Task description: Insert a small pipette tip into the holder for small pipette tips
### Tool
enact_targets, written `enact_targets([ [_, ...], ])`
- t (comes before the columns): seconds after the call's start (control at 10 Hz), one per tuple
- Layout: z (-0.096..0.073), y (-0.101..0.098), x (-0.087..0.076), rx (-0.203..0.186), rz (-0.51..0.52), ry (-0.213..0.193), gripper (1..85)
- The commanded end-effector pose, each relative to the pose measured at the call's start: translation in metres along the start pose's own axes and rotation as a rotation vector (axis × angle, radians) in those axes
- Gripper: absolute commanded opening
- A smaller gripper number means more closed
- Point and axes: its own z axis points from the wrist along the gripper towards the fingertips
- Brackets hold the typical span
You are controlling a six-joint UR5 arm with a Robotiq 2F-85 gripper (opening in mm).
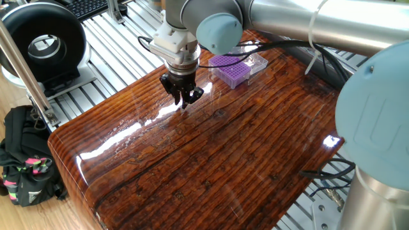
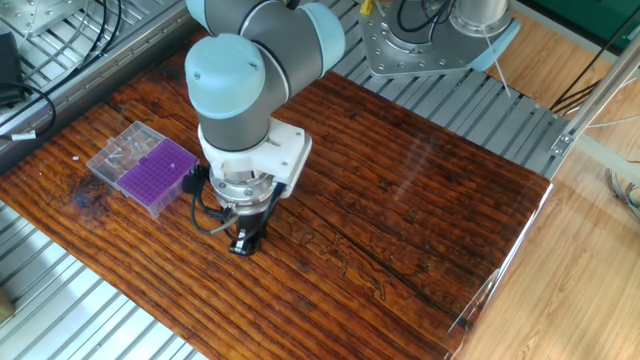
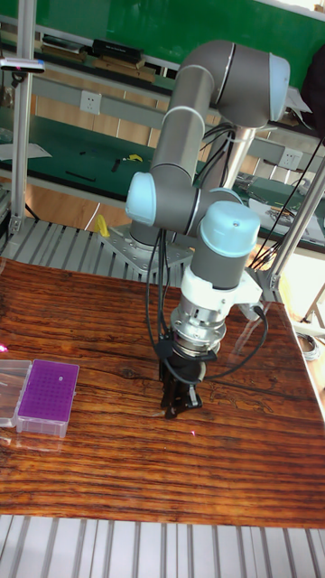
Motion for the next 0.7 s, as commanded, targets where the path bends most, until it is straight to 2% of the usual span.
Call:
enact_targets([
  [0.0,0.0008,0.0003,-0.0018,0.011,0.003,-0.022,27.7],
  [0.6,0.0091,0.0039,0.0017,0.019,0.035,-0.009,27.0],
])
